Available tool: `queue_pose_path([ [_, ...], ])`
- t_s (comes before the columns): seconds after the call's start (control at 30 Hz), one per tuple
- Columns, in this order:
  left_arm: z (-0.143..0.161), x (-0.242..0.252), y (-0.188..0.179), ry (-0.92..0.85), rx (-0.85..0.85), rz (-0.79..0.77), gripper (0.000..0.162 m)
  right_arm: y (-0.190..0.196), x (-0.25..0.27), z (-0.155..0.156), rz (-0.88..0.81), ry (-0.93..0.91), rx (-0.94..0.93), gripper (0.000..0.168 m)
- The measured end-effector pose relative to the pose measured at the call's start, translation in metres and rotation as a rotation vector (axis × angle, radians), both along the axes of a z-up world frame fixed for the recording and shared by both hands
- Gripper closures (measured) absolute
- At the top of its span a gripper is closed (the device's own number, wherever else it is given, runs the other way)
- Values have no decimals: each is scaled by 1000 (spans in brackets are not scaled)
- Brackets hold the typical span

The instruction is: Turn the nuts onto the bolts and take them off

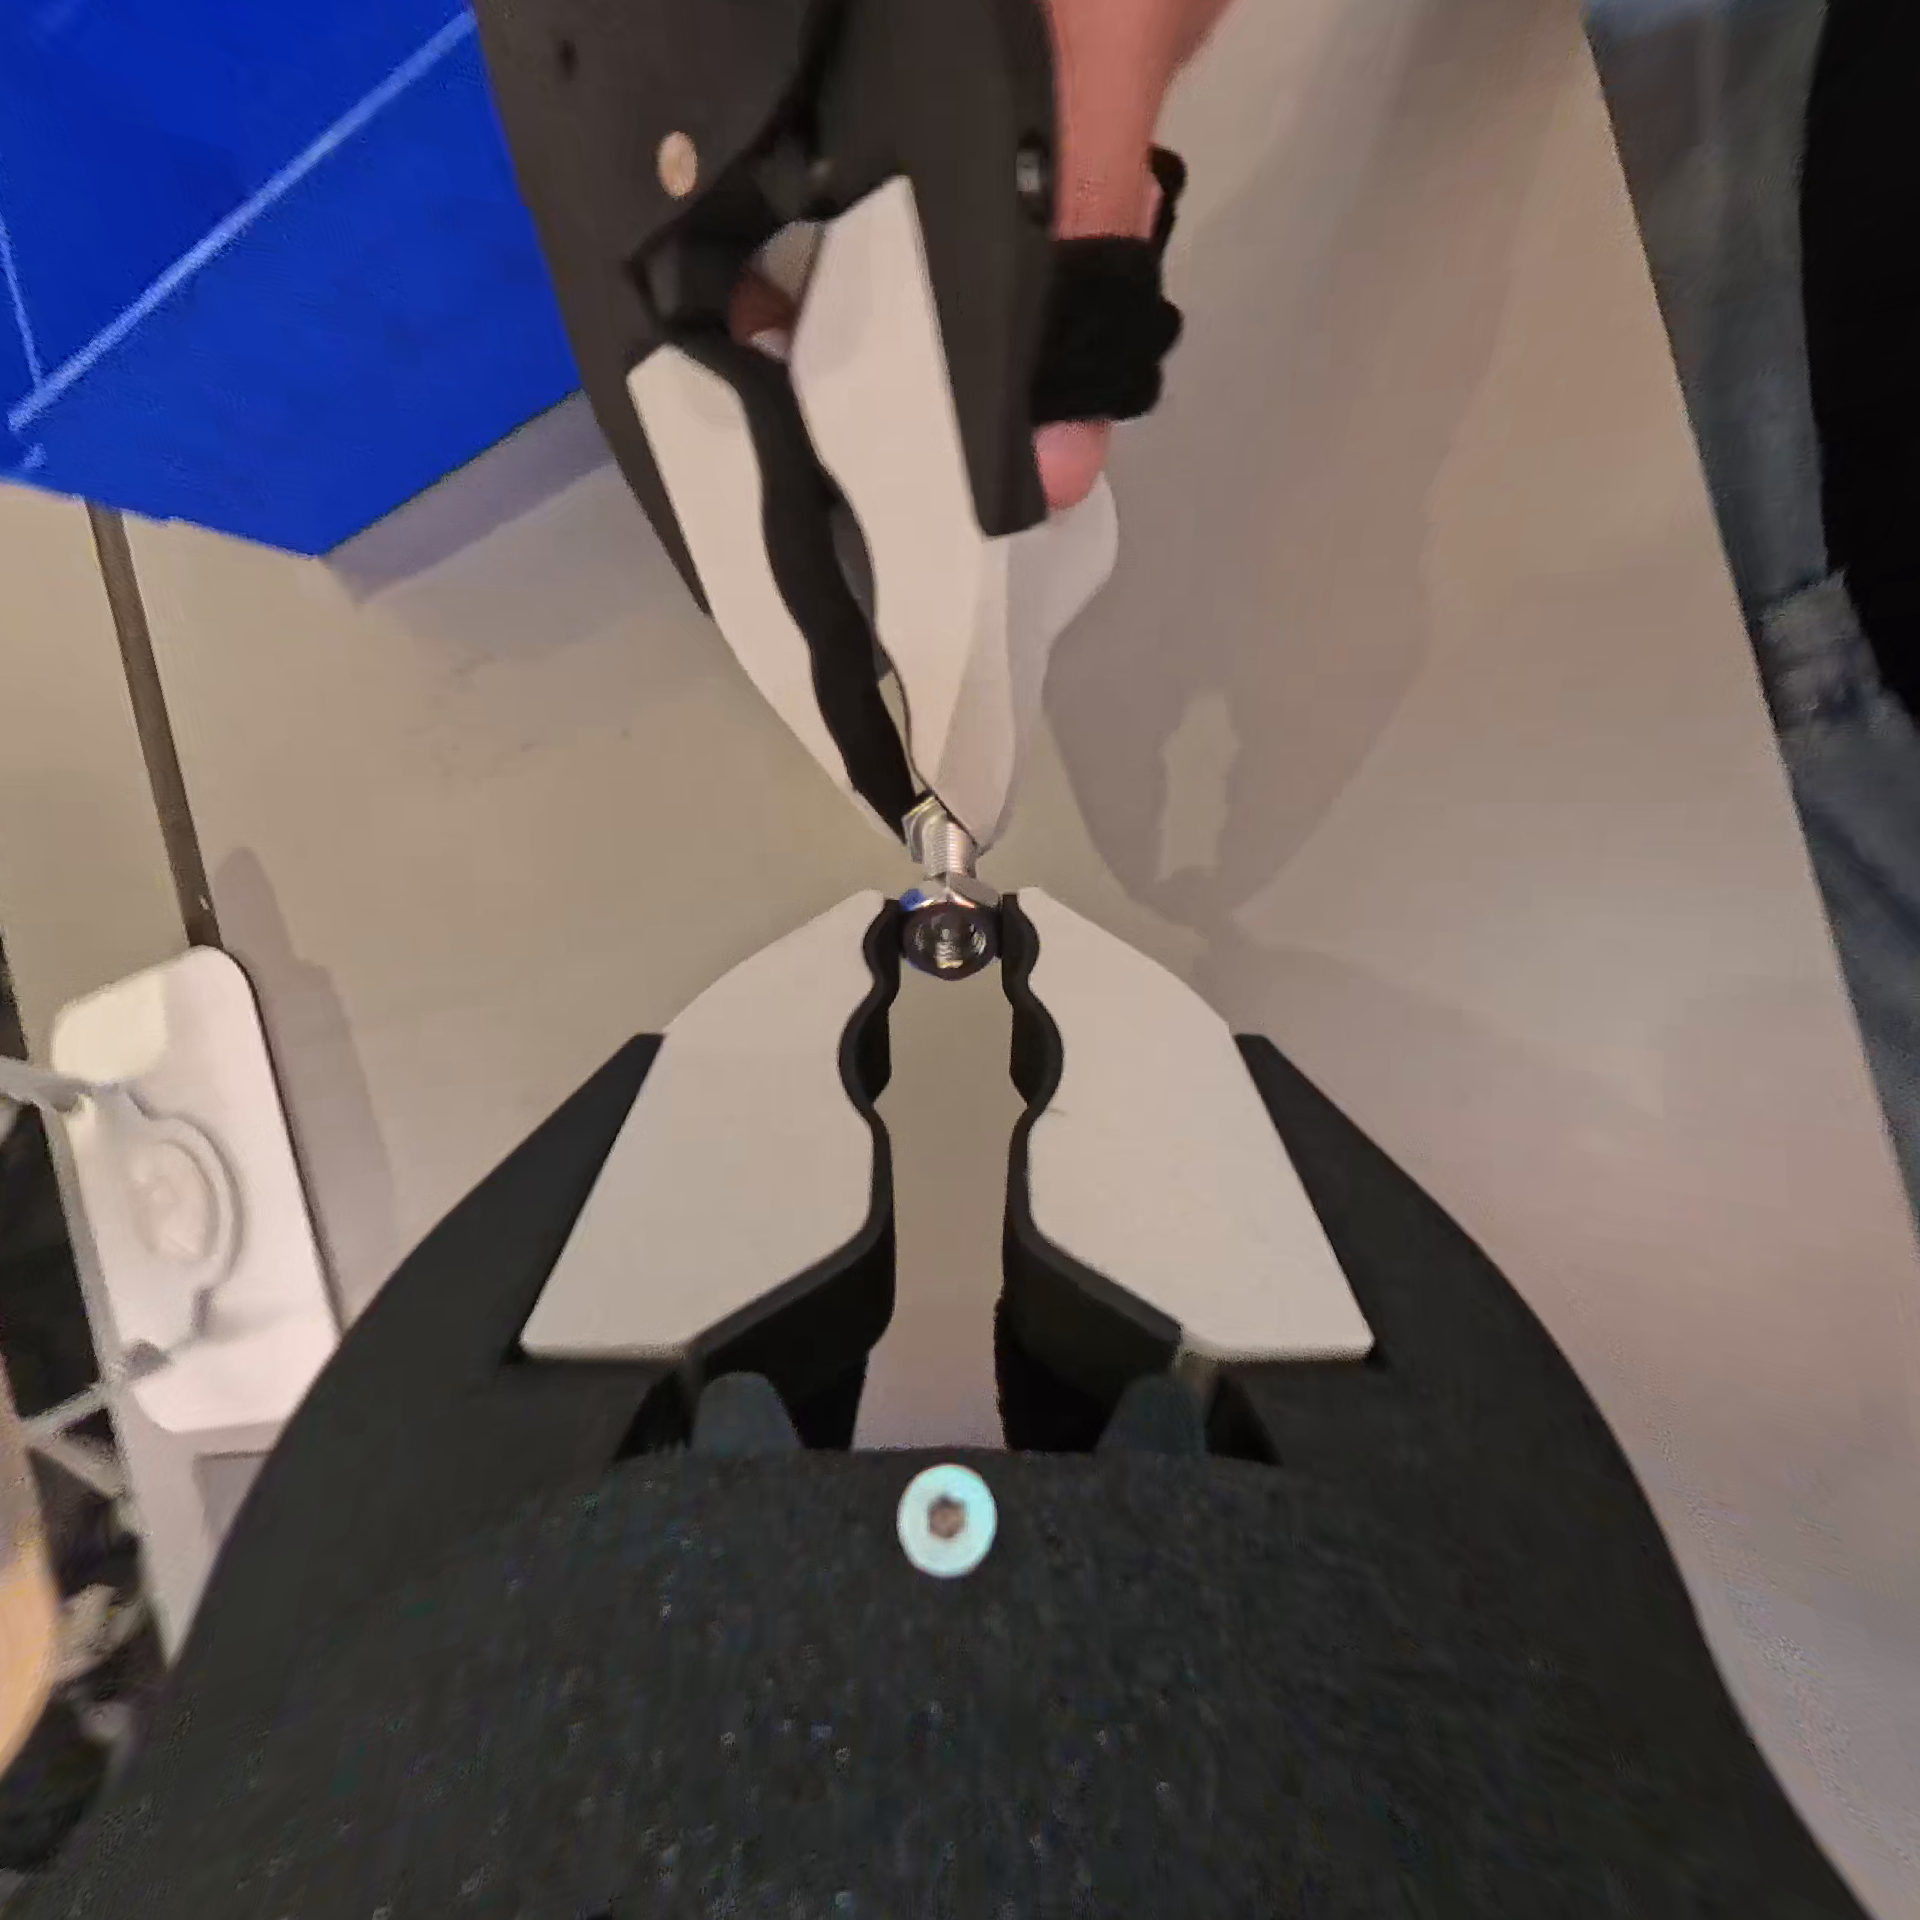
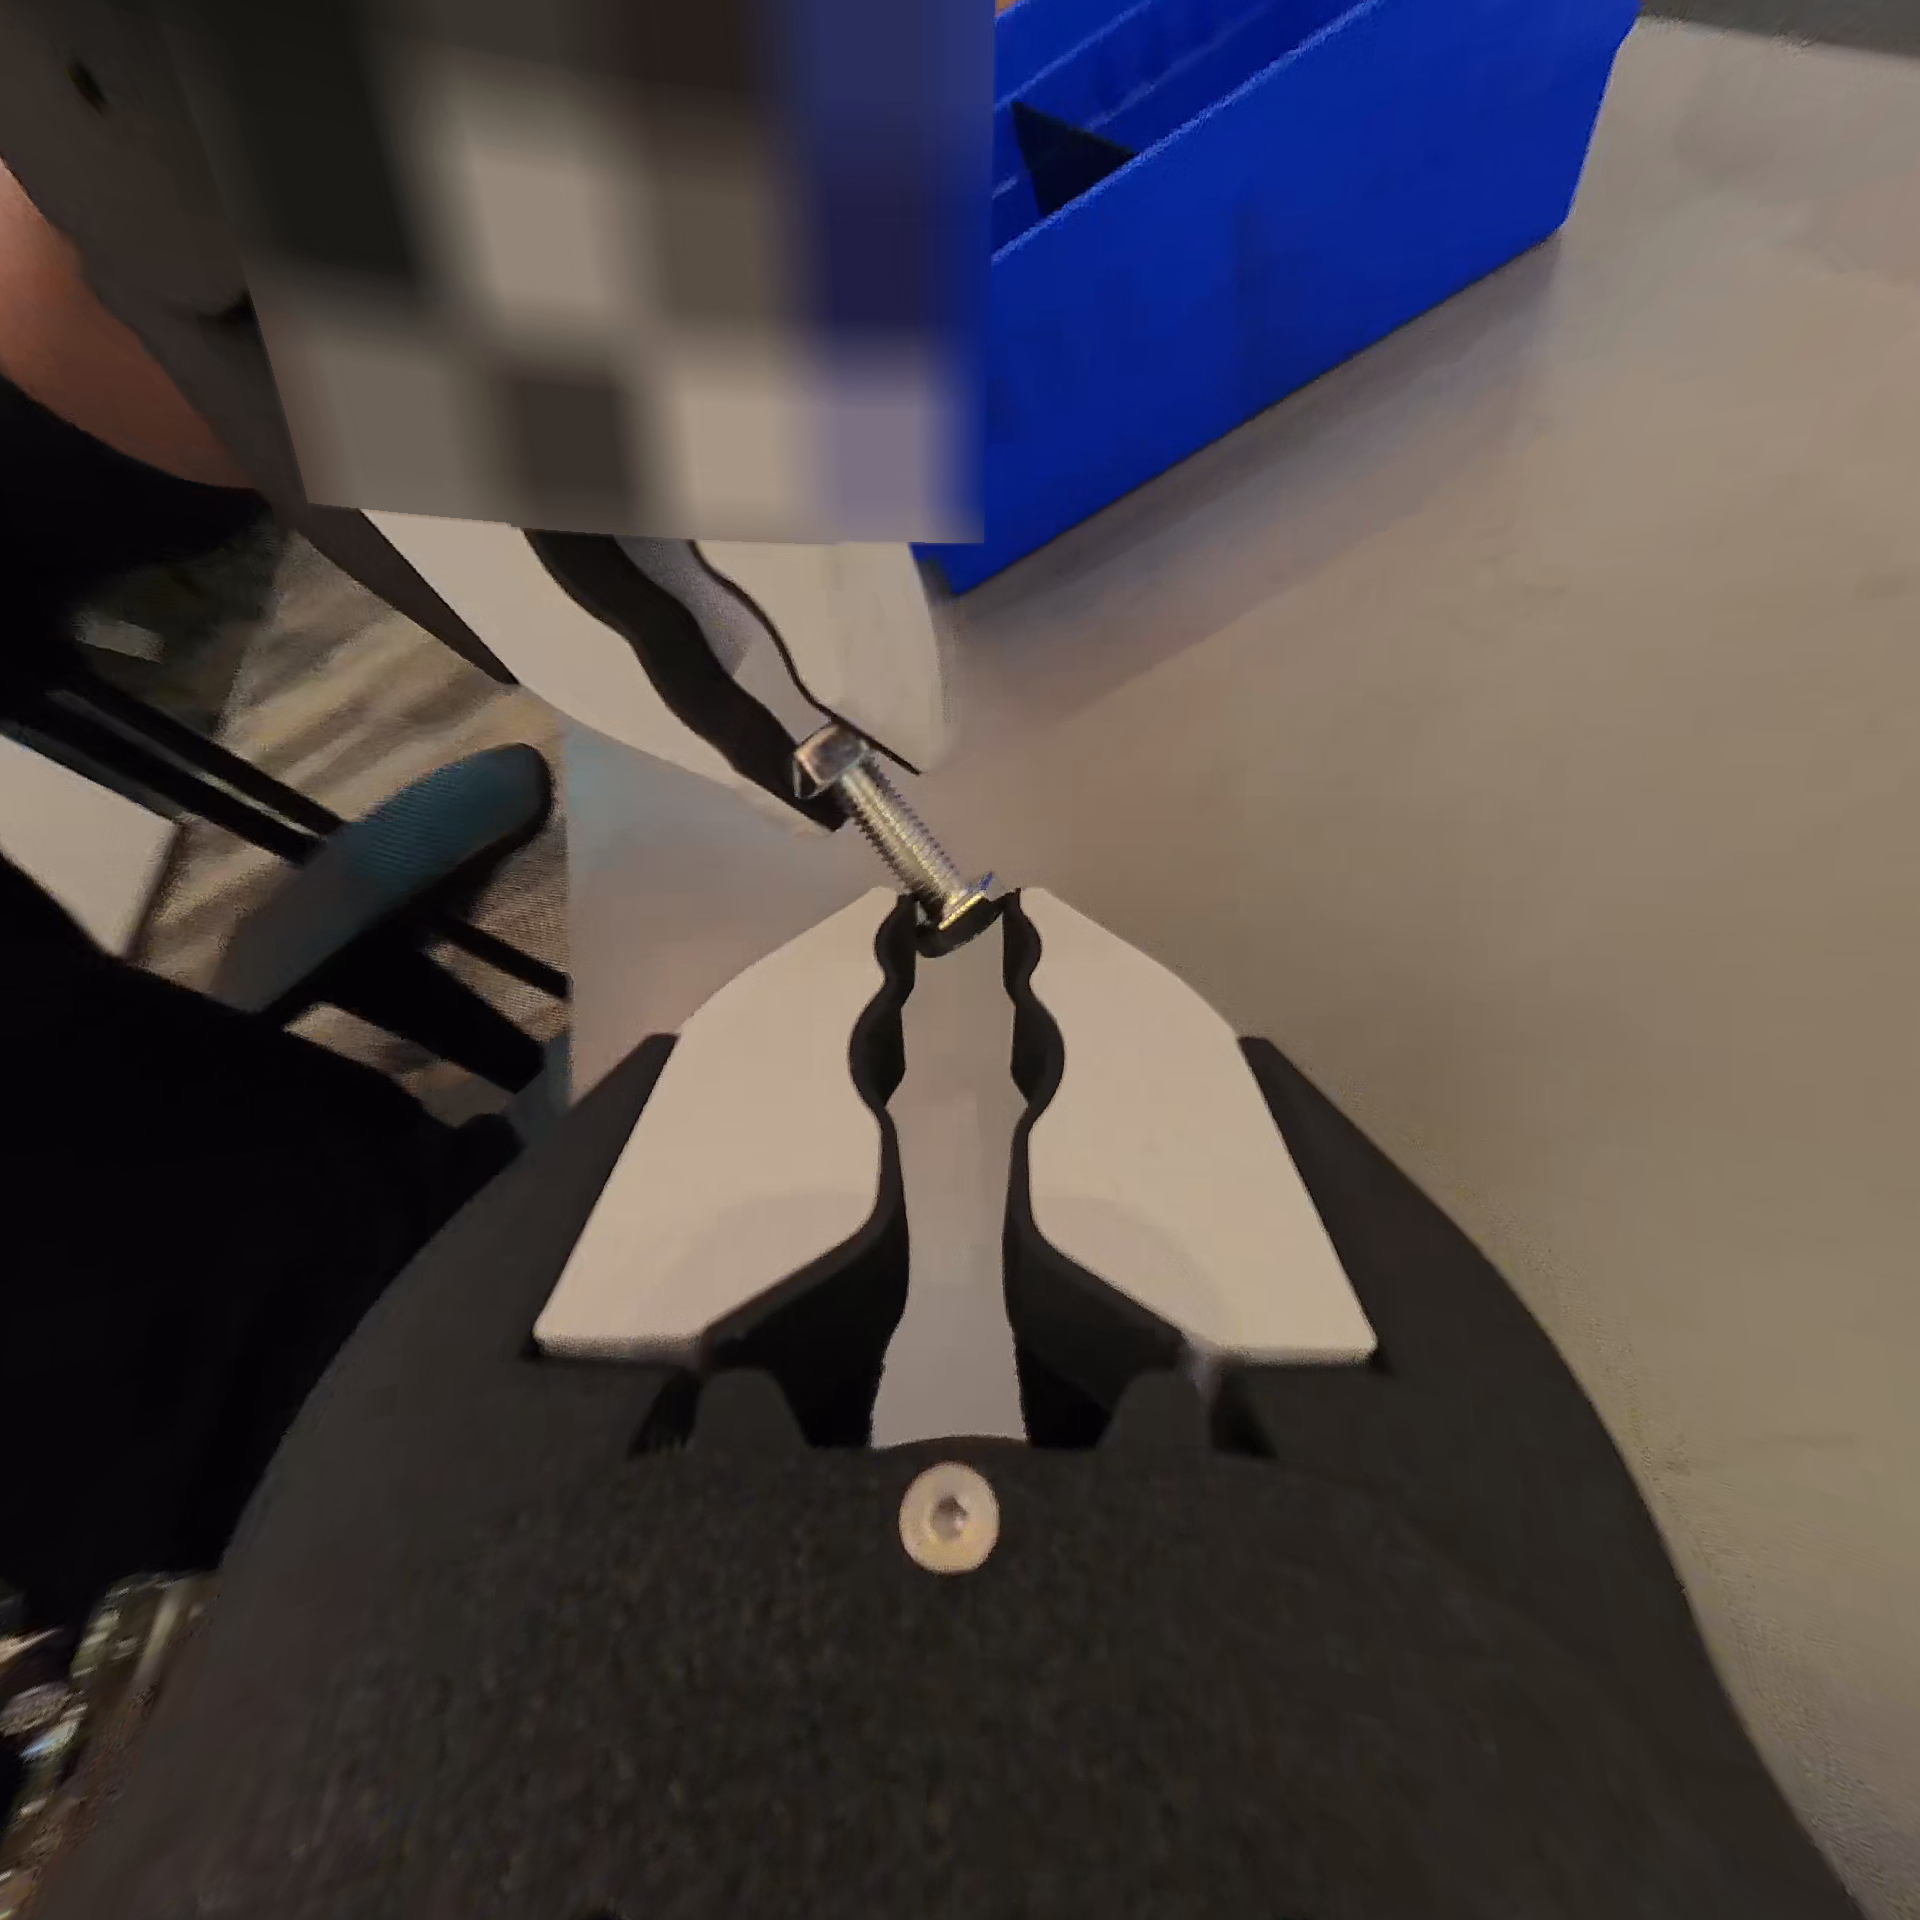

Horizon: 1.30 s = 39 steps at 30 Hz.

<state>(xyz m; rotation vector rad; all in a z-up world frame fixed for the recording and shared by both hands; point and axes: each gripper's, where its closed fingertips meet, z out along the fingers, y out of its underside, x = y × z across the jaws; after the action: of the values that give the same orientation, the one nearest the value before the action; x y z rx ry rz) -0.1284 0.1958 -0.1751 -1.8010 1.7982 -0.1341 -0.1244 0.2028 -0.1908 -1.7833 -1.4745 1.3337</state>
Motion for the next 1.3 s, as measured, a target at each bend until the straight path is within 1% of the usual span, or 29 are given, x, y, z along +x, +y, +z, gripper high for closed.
queue_pose_path([
  [0.1,-2,0,-3,60,45,-147,145,-7,0,-2,49,6,-171,152],
  [0.2,-4,-1,-11,134,64,-305,145,-17,-1,-5,110,-6,-290,152],
  [0.33,-10,-4,-23,245,9,-446,145,-33,-3,-10,187,-31,-401,153],
  [0.47,-15,-11,-21,356,-79,-408,144,-32,-8,-15,176,-25,-416,153],
  [0.53,-16,-12,-16,372,-74,-396,138,-29,-9,-15,169,-20,-409,153],
  [0.63,-13,-8,-11,335,-68,-378,136,-26,-7,-14,161,0,-440,153],
  [0.73,-9,-5,-7,301,-38,-355,131,-21,-4,-16,140,7,-452,153],
  [0.83,0,-4,-5,261,-17,-306,125,-14,-4,-11,116,50,-474,153],
  [0.9,12,-1,-4,162,-11,-244,124,-8,-5,-5,94,99,-481,153],
  [0.97,28,4,10,-22,22,-81,124,1,-6,4,51,161,-482,153],
  [1.0,35,7,16,-144,17,17,115,6,-6,8,26,194,-481,153],
  [1.03,45,7,26,-296,30,143,111,12,-6,12,-2,222,-478,153],
  [1.07,53,3,35,-461,35,286,109,16,-6,15,-31,247,-476,153],
  [1.13,60,-7,39,-783,-11,484,106,23,-6,20,-79,294,-489,153],
  [1.17,61,-10,37,-914,-23,537,106,25,-6,22,-99,314,-501,153],
  [1.2,61,-11,33,-1018,-20,555,105,27,-6,23,-118,329,-514,153],
  [1.3,58,-13,27,-1213,6,608,105,28,-9,18,-169,335,-532,153],
])
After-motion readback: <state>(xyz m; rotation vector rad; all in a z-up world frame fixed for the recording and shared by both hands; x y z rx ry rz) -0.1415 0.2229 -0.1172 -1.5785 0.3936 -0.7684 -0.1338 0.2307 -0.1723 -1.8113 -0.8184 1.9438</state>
